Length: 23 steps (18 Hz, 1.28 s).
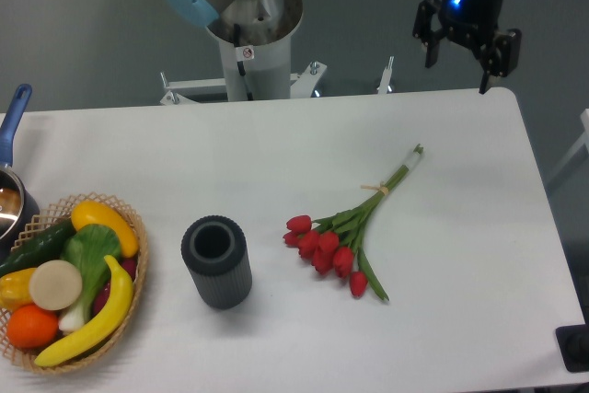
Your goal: Pick up the flowers from the table
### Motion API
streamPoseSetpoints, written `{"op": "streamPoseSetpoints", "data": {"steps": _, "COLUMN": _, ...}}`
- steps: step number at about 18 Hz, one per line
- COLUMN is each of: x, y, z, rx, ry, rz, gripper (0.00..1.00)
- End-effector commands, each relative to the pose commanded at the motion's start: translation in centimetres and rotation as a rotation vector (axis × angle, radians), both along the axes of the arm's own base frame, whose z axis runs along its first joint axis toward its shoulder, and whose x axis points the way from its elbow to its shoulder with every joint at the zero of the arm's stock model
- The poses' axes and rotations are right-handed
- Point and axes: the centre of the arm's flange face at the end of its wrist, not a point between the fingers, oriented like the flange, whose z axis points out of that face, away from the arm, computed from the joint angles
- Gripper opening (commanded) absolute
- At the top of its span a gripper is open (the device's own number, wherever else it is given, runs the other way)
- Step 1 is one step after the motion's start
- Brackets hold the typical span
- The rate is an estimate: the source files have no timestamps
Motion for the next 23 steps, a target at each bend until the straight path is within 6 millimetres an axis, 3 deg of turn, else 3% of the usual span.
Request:
{"op": "streamPoseSetpoints", "data": {"steps": 10, "x": 0.3, "y": 2.3, "z": -3.1, "rx": 0.14, "ry": -0.13, "rz": 0.176, "gripper": 1.0}}
{"op": "streamPoseSetpoints", "data": {"steps": 14, "x": 1.3, "y": 5.5, "z": -5.8, "rx": 0.117, "ry": -0.191, "rz": 0.181, "gripper": 1.0}}
{"op": "streamPoseSetpoints", "data": {"steps": 20, "x": 1.7, "y": 8.6, "z": -9.1, "rx": 0.108, "ry": -0.209, "rz": 0.163, "gripper": 1.0}}
{"op": "streamPoseSetpoints", "data": {"steps": 23, "x": 1.4, "y": 9.0, "z": -11.2, "rx": 0.085, "ry": -0.213, "rz": 0.214, "gripper": 1.0}}
